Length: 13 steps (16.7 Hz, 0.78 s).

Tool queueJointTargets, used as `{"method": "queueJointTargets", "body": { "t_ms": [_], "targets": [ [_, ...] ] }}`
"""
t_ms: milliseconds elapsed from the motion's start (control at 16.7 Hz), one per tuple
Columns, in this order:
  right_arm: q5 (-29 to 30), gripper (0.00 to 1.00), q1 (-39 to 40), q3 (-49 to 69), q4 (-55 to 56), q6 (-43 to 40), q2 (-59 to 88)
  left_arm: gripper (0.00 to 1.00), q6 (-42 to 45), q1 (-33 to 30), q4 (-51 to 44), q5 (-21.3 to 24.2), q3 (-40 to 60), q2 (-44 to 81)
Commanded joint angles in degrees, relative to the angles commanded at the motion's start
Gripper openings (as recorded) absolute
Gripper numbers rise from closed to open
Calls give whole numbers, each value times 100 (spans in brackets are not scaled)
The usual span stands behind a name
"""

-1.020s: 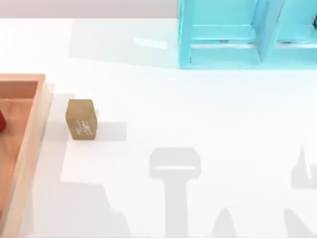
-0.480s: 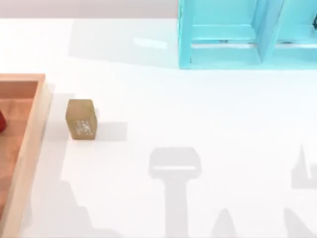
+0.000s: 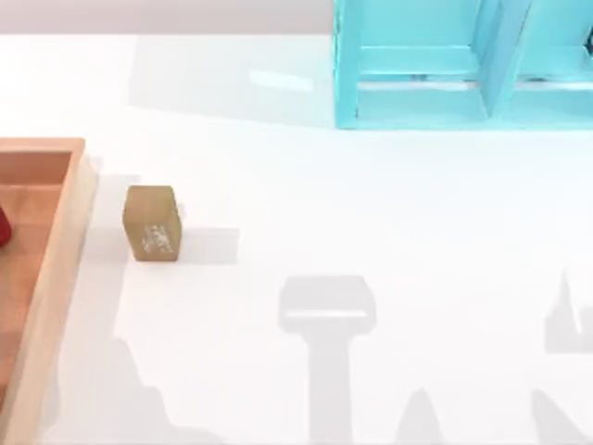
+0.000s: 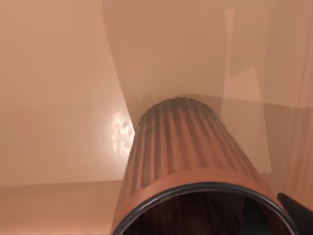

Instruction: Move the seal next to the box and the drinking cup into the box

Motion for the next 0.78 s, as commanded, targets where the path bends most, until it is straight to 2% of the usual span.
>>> {"method": "queueJointTargets", "body": {
  "t_ms": [540, 780],
  "targets": [
    [0, 100, 0, 0, 0, 0, 0, 98, 0, 0, 0, 0, 0, 0],
    [0, 100, 0, 0, 0, 0, 0, 100, 0, 0, 0, 0, 0, 0]
  ]
}}
